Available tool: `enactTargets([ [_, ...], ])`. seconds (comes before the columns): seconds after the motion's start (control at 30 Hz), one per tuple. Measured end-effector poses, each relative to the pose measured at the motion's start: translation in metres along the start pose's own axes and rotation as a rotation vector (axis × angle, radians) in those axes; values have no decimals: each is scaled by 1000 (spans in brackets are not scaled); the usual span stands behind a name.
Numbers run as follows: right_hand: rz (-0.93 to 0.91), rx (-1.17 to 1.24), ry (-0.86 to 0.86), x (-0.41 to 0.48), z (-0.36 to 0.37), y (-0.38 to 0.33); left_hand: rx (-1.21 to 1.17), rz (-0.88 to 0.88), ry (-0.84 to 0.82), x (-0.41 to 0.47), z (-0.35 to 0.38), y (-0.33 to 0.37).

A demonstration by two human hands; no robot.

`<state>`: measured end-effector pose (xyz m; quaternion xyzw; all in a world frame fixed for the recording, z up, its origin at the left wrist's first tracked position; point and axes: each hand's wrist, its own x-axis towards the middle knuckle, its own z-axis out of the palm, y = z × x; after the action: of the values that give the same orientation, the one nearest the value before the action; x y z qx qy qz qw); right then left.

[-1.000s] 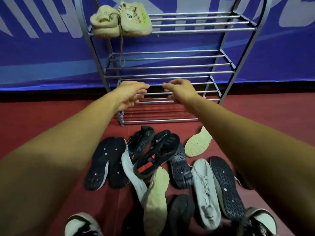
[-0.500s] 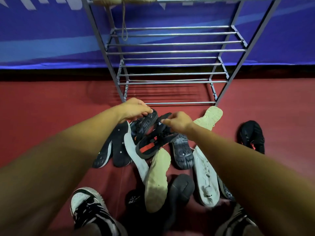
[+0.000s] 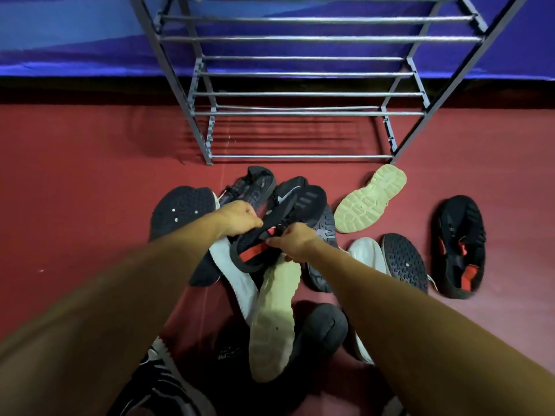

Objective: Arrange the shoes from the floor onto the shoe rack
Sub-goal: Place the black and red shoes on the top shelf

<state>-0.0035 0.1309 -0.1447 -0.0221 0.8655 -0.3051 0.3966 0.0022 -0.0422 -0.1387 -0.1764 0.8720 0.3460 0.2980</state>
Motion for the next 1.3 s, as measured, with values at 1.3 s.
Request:
enactTargets([
  [1.3,-405,23,508,-187,-176,-93,-718,25,79,-176,-84,147],
])
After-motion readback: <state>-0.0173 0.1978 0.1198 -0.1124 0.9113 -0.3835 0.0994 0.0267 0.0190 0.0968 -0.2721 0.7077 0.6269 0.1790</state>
